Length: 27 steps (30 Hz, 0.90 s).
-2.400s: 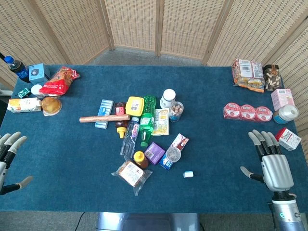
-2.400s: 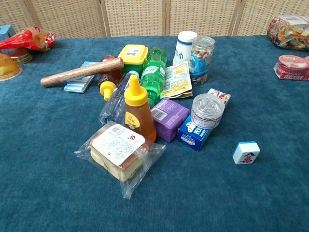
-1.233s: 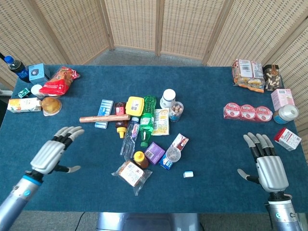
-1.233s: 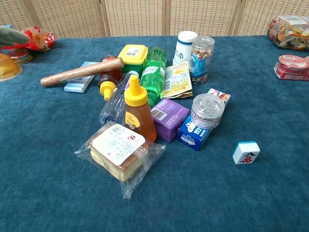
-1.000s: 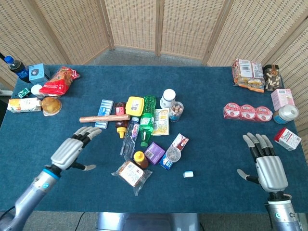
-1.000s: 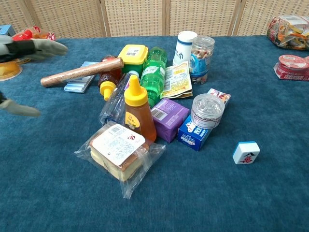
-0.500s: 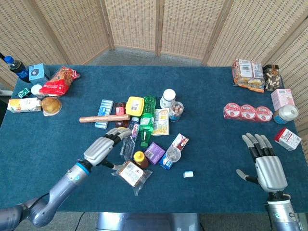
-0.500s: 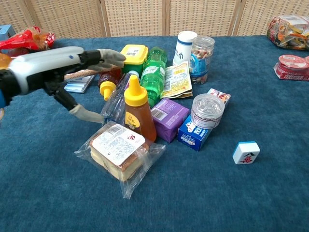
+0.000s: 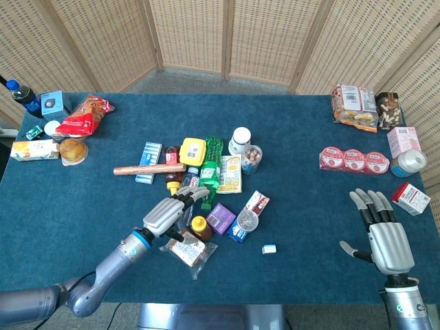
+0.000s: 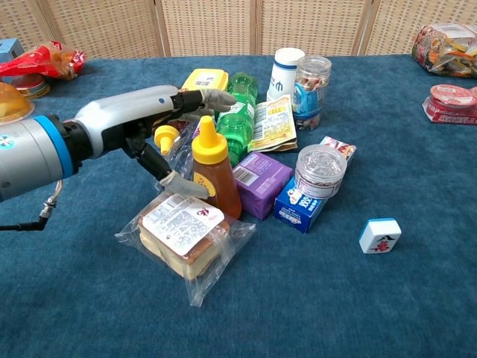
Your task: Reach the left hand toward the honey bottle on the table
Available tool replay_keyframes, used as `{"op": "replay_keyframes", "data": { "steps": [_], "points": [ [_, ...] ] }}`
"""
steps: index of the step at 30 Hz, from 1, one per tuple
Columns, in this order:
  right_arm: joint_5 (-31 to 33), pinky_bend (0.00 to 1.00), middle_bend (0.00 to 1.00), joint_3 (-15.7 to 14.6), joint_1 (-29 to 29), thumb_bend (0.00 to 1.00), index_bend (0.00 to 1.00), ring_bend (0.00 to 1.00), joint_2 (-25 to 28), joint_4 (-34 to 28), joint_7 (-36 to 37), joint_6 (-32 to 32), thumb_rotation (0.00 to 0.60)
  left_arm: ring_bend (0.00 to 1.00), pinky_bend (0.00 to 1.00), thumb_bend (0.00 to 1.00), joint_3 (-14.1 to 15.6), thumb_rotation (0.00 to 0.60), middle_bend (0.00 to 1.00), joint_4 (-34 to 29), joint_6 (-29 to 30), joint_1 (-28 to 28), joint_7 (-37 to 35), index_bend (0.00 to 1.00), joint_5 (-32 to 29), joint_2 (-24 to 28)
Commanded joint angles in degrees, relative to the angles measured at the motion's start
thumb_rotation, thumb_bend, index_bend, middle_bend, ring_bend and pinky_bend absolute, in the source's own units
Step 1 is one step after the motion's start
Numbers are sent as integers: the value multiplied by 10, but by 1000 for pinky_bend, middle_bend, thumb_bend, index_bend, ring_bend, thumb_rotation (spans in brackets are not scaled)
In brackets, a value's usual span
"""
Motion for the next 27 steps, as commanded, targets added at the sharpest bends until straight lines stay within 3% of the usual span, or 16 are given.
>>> {"op": "replay_keyframes", "data": {
  "steps": [1, 2, 3, 6, 10, 15, 27],
  "points": [
    [2, 0, 0, 2, -2, 0, 0, 0, 4, -3, 5, 4, 600, 0, 153, 0, -2, 600, 9, 23, 14, -6, -3, 110, 5, -26],
    [2, 0, 0, 2, -3, 0, 0, 0, 5, -4, 8, 5, 600, 16, 199, 0, -4, 600, 53, 31, 21, -6, -3, 148, 6, -35],
    [3, 0, 0, 3, -3, 0, 0, 0, 7, -5, 10, 7, 600, 76, 260, 0, -6, 600, 161, 40, 32, -5, 1, 208, 8, -45],
    [4, 0, 0, 5, -5, 0, 0, 0, 11, -7, 17, 10, 600, 331, 382, 8, -6, 600, 557, 73, 61, -5, 21, 394, 16, -79],
    [4, 0, 0, 7, -6, 0, 0, 0, 14, -8, 22, 14, 600, 445, 417, 57, -10, 600, 734, 91, 83, -4, 35, 548, 15, -104],
    [2, 0, 0, 7, -6, 0, 0, 0, 14, -9, 23, 14, 600, 552, 464, 88, -15, 600, 853, 100, 114, 0, 44, 675, 24, -115],
    [1, 0, 0, 9, -6, 0, 0, 0, 10, -9, 17, 15, 600, 563, 482, 104, -50, 600, 860, 35, 149, 0, 67, 679, 26, -66]
  ]
}}
